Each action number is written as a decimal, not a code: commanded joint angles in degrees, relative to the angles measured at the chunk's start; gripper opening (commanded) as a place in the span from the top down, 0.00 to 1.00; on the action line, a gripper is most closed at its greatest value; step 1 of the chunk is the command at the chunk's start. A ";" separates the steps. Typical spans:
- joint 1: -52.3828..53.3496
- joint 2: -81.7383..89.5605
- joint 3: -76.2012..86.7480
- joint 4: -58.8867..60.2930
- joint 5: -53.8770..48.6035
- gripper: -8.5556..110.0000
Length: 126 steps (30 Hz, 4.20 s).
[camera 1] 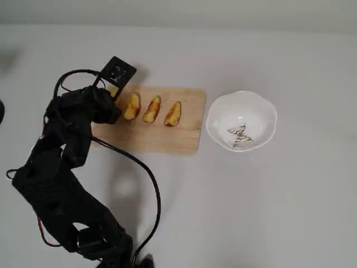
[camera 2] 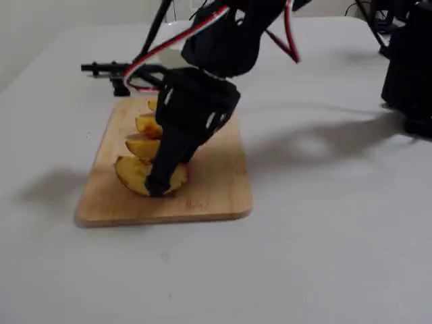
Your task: Pick up the leftmost apple slice from the cutting board and place it into the bowl
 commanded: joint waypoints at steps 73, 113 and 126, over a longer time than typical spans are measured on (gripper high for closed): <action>33.13 47.29 -15.21 24.61 37.88 0.93; 25.05 118.92 82.71 26.10 38.94 0.92; 25.14 118.92 82.71 26.10 38.94 0.93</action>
